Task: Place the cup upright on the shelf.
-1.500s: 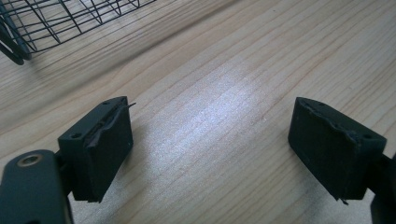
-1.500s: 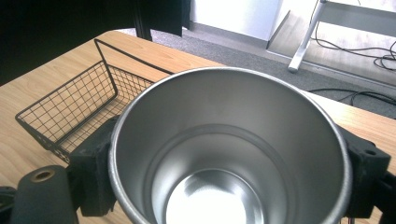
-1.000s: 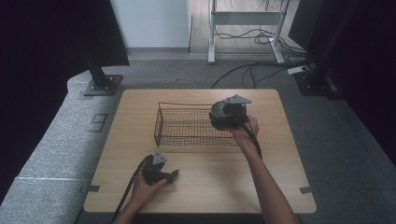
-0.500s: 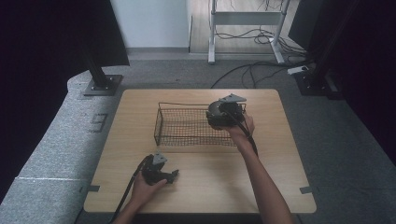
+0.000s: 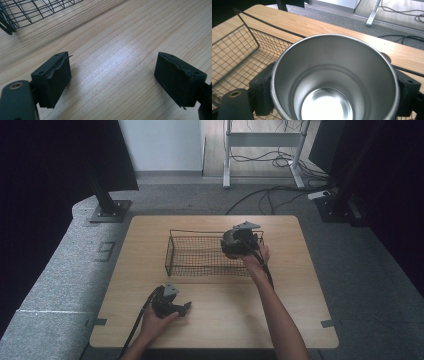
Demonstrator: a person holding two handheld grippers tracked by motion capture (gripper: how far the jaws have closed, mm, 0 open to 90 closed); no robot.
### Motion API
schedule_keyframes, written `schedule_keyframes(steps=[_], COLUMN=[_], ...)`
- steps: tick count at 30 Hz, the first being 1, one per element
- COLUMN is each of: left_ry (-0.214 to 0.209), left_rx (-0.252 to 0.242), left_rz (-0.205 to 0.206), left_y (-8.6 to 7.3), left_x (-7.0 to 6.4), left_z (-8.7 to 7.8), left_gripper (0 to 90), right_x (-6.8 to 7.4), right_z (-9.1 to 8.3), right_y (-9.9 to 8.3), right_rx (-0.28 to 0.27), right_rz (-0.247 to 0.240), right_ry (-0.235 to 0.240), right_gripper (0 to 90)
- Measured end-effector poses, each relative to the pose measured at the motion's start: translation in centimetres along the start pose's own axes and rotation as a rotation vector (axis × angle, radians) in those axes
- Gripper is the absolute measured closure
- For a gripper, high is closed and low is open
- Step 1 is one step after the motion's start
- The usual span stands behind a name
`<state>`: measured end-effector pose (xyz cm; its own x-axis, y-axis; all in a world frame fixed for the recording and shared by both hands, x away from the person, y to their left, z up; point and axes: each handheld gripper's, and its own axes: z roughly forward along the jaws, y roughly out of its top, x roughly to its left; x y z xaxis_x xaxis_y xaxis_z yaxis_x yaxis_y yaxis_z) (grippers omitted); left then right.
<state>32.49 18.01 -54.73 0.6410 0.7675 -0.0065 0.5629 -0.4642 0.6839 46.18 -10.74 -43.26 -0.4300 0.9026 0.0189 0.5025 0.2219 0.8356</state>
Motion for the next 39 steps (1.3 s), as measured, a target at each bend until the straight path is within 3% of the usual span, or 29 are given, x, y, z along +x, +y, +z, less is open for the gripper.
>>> schedule_keyframes(steps=[9, 24, 39], left_ry=[0.001, 0.000, 0.000], left_rx=[0.000, 0.000, -0.001], left_rz=[0.001, 0.002, 0.001], left_y=[0.0, 0.0, 0.0], left_x=[0.0, 0.0, 0.0], left_z=[0.0, 0.0, 0.0], left_gripper=[13.7, 13.8, 13.8], right_x=[-0.7, -0.9, -0.7], right_z=[1.3, 2.6, 4.2], right_y=[-0.7, -1.2, -2.0], right_rx=[0.026, 0.057, 0.150], right_rz=[0.033, 0.044, 0.044], right_ry=[-0.015, -0.024, -0.038], right_gripper=[14.2, 14.2, 14.1])
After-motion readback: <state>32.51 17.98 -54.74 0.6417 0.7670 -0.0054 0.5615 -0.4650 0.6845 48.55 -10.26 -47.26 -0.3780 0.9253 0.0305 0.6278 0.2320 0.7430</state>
